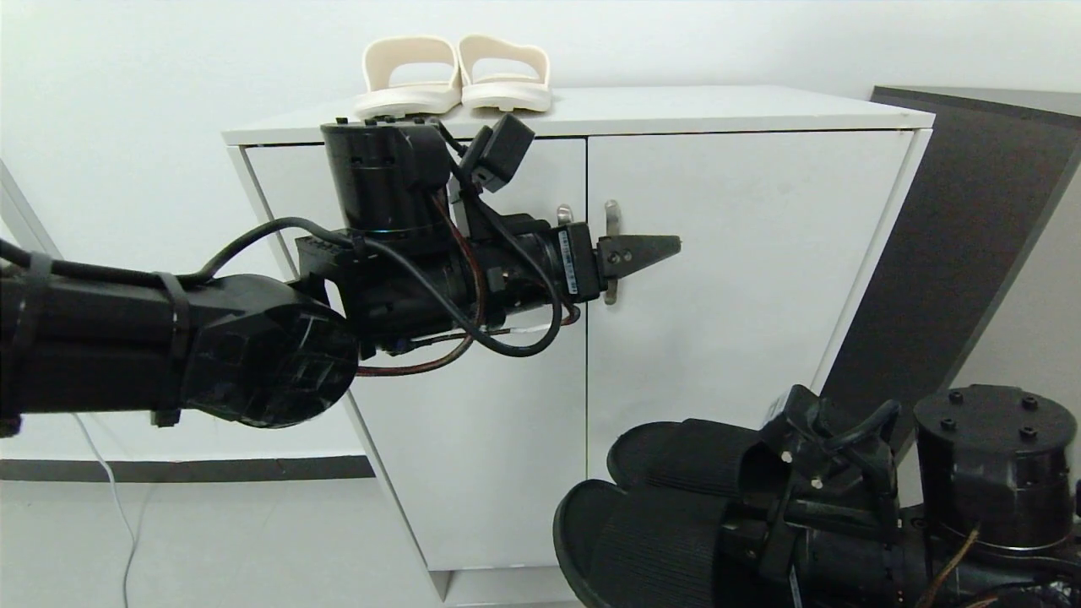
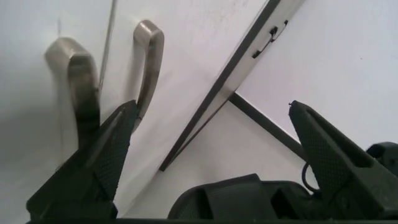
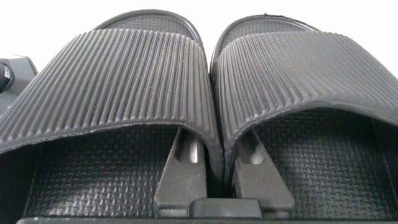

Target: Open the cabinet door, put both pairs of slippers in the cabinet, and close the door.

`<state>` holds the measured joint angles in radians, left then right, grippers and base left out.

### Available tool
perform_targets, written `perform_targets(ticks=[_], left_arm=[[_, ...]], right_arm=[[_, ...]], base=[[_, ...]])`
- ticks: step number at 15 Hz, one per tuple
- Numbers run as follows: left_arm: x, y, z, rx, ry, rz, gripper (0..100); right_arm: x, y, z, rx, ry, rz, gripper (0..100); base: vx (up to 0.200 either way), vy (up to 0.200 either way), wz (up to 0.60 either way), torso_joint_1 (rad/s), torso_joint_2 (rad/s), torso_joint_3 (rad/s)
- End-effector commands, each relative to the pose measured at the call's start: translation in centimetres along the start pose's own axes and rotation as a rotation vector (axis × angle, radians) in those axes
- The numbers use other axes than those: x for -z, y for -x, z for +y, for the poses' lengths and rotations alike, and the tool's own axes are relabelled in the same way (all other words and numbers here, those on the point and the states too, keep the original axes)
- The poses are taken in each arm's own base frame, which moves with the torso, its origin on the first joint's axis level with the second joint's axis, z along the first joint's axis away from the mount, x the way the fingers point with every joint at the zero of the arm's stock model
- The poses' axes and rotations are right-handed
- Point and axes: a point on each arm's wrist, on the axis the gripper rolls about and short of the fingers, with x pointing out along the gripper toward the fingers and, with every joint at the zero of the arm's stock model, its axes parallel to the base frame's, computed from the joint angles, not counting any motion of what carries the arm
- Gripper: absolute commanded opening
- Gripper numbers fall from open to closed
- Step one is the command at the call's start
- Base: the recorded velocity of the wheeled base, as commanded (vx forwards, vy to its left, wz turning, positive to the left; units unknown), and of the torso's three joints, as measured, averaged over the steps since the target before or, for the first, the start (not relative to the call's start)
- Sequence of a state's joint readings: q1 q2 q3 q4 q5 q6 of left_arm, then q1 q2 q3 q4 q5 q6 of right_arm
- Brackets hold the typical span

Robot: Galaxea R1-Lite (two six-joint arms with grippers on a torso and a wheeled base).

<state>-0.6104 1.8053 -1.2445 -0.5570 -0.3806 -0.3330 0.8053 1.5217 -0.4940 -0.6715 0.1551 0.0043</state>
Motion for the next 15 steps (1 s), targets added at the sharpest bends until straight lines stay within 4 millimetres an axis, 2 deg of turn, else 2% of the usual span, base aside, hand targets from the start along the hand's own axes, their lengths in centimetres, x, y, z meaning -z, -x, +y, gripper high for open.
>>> perform_targets(ticks=[1, 7, 8, 15], left_arm=[[0.3, -0.8, 0.5, -0.013, 0.003, 0.004, 100], [0.6, -1.5, 0.9, -0.014, 0.003, 0.008, 100], [0.6, -1.5, 0.9, -0.013, 0.005, 0.008, 0], [1.0, -0.2, 0.3, -0.015, 0.009, 0.024, 0]], right_arm=[[0.0, 0.0, 0.0, 0.000, -0.001, 0.001, 0], [0.0, 0.0, 0.0, 0.000, -0.001, 0.001, 0], [0.0, 0.0, 0.0, 0.000, -0.001, 0.001, 0], [0.3, 0.2, 0.1, -0.035, 0.002, 0.007, 0]], base=[[0.000, 0.000, 0.00, 0.000, 0.00, 0.000], [0.000, 0.000, 0.00, 0.000, 0.00, 0.000], [0.000, 0.000, 0.00, 0.000, 0.00, 0.000], [0.000, 0.000, 0.00, 0.000, 0.00, 0.000]])
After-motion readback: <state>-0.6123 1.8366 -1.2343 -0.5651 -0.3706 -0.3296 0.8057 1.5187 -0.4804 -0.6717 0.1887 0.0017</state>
